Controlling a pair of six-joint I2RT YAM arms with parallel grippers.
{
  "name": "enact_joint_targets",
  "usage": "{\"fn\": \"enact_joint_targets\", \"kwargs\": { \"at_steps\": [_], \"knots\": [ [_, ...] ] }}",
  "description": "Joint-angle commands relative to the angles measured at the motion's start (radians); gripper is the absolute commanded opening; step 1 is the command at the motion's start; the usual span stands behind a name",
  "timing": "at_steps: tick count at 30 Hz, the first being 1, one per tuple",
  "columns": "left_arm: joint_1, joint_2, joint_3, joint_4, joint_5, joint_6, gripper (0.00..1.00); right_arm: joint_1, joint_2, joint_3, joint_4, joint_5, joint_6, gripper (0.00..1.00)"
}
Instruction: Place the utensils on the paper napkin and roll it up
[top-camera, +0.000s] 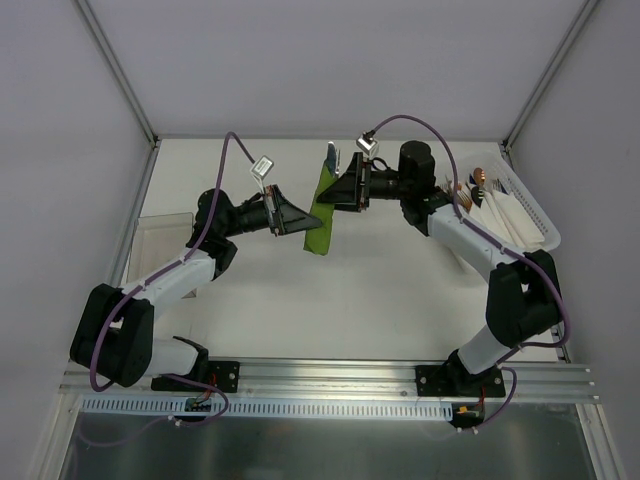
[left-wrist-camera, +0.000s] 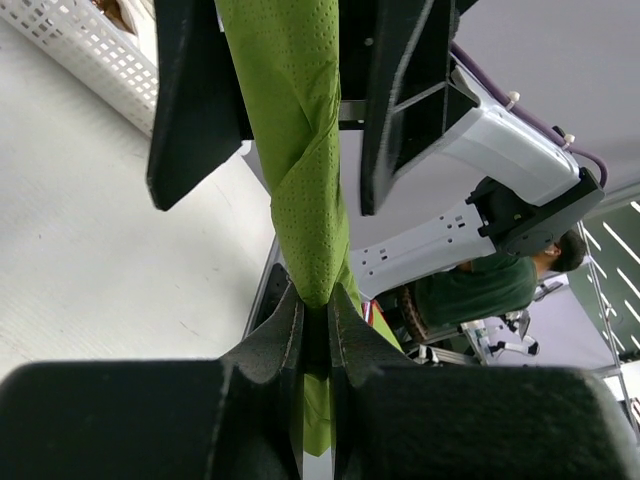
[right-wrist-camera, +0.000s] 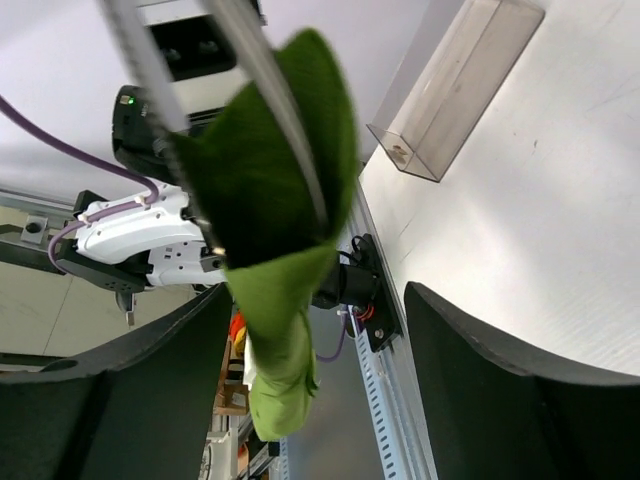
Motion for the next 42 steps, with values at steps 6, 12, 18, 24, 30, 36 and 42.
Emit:
{"fn": "enact_joint_targets", "kwargs": {
  "at_steps": [6, 12, 18, 24, 30, 36, 42],
  "knots": [
    [0.017, -0.019, 0.044, 0.141, -0.016, 0.05, 0.0, -0.018, -0.055, 0.015, -0.008, -0.043, -0.055, 0.77],
    [0.018, -0.019, 0.052, 0.138, -0.036, 0.058, 0.0, -0.007, -0.066, -0.032, 0.104, -0.083, 0.029, 0.76],
    [0.018, -0.006, 0.034, 0.191, -0.065, 0.027, 0.0, 0.014, -0.08, -0.067, 0.154, -0.097, 0.058, 0.76],
    [0.021, 0.0, 0.021, 0.231, -0.092, 0.01, 0.0, 0.019, -0.081, -0.081, 0.197, -0.092, 0.081, 0.65],
    [0.02, 0.017, 0.014, 0.273, -0.097, -0.014, 0.0, 0.018, -0.08, -0.08, 0.217, -0.074, 0.101, 0.37],
    [0.02, 0.017, 0.0, 0.28, -0.102, -0.014, 0.0, 0.01, -0.073, -0.075, 0.231, -0.054, 0.117, 0.22],
    [0.02, 0.011, -0.005, 0.25, -0.102, 0.007, 0.0, -0.007, -0.07, -0.072, 0.236, -0.048, 0.123, 0.0]
  ]
}}
